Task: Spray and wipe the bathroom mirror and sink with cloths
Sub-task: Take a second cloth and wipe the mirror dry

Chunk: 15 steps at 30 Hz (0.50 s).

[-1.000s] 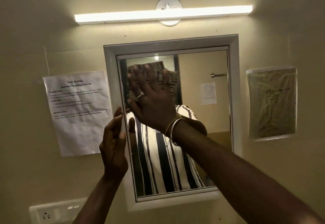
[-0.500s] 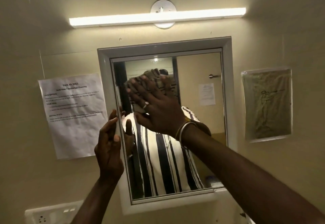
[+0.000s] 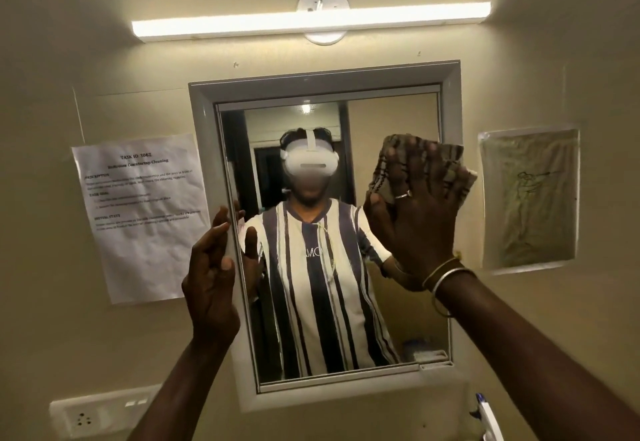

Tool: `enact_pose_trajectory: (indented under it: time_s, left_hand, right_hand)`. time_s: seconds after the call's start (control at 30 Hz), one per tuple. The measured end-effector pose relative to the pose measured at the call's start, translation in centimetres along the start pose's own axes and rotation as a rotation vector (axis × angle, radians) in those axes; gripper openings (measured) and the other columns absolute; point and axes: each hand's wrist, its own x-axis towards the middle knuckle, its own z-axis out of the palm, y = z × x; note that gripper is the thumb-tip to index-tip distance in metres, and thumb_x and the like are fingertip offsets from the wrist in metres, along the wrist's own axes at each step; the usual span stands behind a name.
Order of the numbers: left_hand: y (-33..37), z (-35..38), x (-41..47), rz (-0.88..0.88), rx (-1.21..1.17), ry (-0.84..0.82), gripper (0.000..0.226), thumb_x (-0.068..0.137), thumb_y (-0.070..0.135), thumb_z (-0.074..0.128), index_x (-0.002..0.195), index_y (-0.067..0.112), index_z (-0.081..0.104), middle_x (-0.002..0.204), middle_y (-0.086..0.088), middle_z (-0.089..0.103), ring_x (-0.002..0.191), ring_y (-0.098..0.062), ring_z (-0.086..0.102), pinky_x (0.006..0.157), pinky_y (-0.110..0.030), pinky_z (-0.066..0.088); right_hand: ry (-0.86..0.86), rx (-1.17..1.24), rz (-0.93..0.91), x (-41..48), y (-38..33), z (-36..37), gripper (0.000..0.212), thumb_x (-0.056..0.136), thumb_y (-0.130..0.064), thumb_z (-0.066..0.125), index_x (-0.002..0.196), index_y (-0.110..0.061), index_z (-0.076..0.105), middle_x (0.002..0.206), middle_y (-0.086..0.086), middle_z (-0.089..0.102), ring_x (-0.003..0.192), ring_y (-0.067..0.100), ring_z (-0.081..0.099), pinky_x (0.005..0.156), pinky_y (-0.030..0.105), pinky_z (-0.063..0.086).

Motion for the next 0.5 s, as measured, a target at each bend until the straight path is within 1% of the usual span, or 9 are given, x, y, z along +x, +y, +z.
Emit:
enact_pose_trajectory:
  time_s: [0.07,0.13,0.2,0.23,0.3,0.37,0.43,0.5]
  left_hand:
    - [0.2,0.0,0.1,0.001,-0.033,0.008,0.045,0.101,0.008,0.037,0.139,-0.017,0.04,0.155,-0.027,0.041,0.15,-0.037,0.036,0.123,-0.048,0.032]
    - [0.4,0.0,0.1,-0.008,-0.067,0.012,0.044,0.101,0.003,0.035,0.138,-0.018,0.039,0.154,-0.029,0.041,0.15,-0.038,0.036,0.123,-0.05,0.032]
    - [0.4,-0.2,0.1,-0.009,-0.088,0.027,0.044,0.101,0.004,0.035,0.138,-0.019,0.038,0.154,-0.029,0.041,0.149,-0.038,0.036,0.123,-0.051,0.032]
    - [0.4,-0.2,0.1,-0.013,-0.099,0.038,0.044,0.101,0.004,0.036,0.138,-0.018,0.039,0.154,-0.028,0.042,0.149,-0.037,0.036,0.122,-0.052,0.032]
    - [0.7,-0.2,0.1,-0.02,-0.118,0.055,0.043,0.101,0.006,0.038,0.14,-0.014,0.04,0.155,-0.024,0.044,0.15,-0.037,0.036,0.123,-0.055,0.03]
    - [1.0,-0.1,0.1,-0.022,-0.119,0.063,0.042,0.101,0.004,0.036,0.141,-0.008,0.042,0.155,-0.022,0.044,0.15,-0.036,0.036,0.122,-0.058,0.029]
    - [1.3,-0.2,0.1,-0.02,-0.113,0.065,0.043,0.101,0.001,0.033,0.143,-0.005,0.041,0.154,-0.022,0.046,0.148,-0.038,0.037,0.12,-0.061,0.03]
    - [1.3,-0.4,0.0,-0.028,-0.111,0.091,0.042,0.102,0.006,0.034,0.143,-0.003,0.041,0.15,-0.021,0.049,0.144,-0.039,0.043,0.116,-0.065,0.034]
  right_hand:
    - [0.019,0.056,0.059,-0.2,-1.8,0.2,0.073,0.104,-0.055,0.034,0.165,-0.022,0.009,0.172,0.015,0.004,0.158,0.04,0.001,0.122,0.064,-0.006]
    - [0.007,0.101,0.053,-0.4,-4.1,0.3,0.074,0.104,-0.052,0.039,0.165,-0.021,0.011,0.172,0.015,0.005,0.158,0.039,0.001,0.124,0.062,-0.009]
    - [-0.028,0.111,-0.028,-0.7,-7.0,0.5,0.072,0.104,-0.051,0.041,0.164,-0.02,0.016,0.172,0.016,0.007,0.158,0.039,0.0,0.124,0.06,-0.012]
    - [-0.052,0.114,-0.08,-0.8,-8.6,0.7,0.071,0.104,-0.052,0.038,0.164,-0.021,0.017,0.172,0.015,0.007,0.158,0.039,-0.002,0.124,0.062,-0.009]
    - [-0.09,0.134,-0.173,-1.0,-11.7,1.0,0.069,0.104,-0.054,0.031,0.164,-0.023,0.017,0.172,0.012,0.005,0.158,0.038,-0.006,0.123,0.067,-0.001]
    - [-0.116,0.15,-0.253,-1.2,-14.5,1.3,0.068,0.105,-0.054,0.028,0.164,-0.023,0.016,0.173,0.01,0.004,0.159,0.037,-0.005,0.122,0.069,0.004]
    - [-0.124,0.151,-0.335,-1.7,-16.9,1.6,0.068,0.105,-0.055,0.03,0.164,-0.023,0.017,0.172,0.009,0.006,0.159,0.036,-0.003,0.121,0.069,0.005]
    - [-0.118,0.139,-0.391,-2.3,-18.3,1.8,0.069,0.105,-0.055,0.035,0.164,-0.023,0.019,0.172,0.009,0.008,0.159,0.035,-0.004,0.122,0.069,0.001]
